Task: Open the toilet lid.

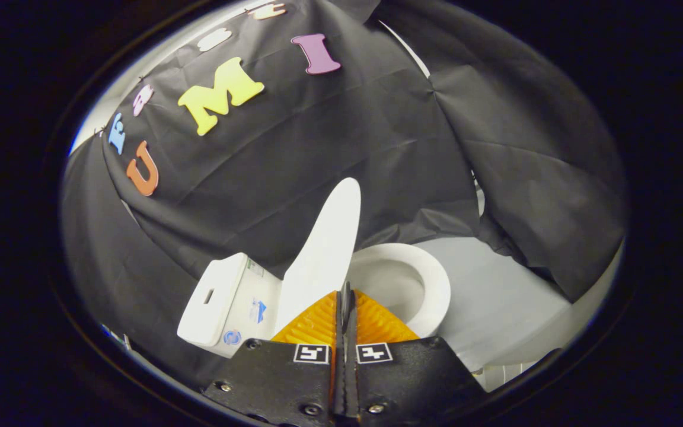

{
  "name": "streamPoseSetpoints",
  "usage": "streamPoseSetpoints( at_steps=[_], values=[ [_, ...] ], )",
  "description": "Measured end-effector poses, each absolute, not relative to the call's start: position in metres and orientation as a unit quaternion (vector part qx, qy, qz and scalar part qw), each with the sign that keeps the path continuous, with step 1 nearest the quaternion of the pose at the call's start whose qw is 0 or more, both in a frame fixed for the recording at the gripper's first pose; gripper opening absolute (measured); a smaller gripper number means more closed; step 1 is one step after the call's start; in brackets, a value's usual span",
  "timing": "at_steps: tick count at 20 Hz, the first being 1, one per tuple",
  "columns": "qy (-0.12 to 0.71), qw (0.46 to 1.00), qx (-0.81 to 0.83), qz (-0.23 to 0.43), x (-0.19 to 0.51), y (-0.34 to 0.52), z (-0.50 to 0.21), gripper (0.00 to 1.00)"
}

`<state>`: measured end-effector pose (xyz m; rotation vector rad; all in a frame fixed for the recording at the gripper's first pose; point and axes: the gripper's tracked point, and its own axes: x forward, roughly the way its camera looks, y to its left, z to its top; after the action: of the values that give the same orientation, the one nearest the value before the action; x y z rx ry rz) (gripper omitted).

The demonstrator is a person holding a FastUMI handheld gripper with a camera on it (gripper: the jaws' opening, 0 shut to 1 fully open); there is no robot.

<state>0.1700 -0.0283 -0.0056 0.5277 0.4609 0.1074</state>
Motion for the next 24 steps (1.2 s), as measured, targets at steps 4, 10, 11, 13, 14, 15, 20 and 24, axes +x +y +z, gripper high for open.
streamPoseSetpoints(
  at_steps=[4, 10, 11, 13, 14, 15, 20, 24],
  values=[
    [0.221, 0.941, 0.249, 0.056, 0.166, -0.018, 0.005, 0.04],
    [0.210, 0.951, 0.221, 0.056, 0.164, 0.001, 0.023, 0.04],
    [0.208, 0.952, 0.219, 0.056, 0.163, 0.003, 0.025, 0.04],
    [0.204, 0.953, 0.215, 0.057, 0.161, 0.008, 0.031, 0.04],
    [0.202, 0.954, 0.213, 0.058, 0.161, 0.011, 0.032, 0.04],
    [0.201, 0.955, 0.211, 0.059, 0.161, 0.013, 0.034, 0.04],
    [0.191, 0.960, 0.194, 0.060, 0.160, 0.029, 0.049, 0.04],
    [0.181, 0.964, 0.184, 0.059, 0.161, 0.042, 0.058, 0.04]
  ],
)
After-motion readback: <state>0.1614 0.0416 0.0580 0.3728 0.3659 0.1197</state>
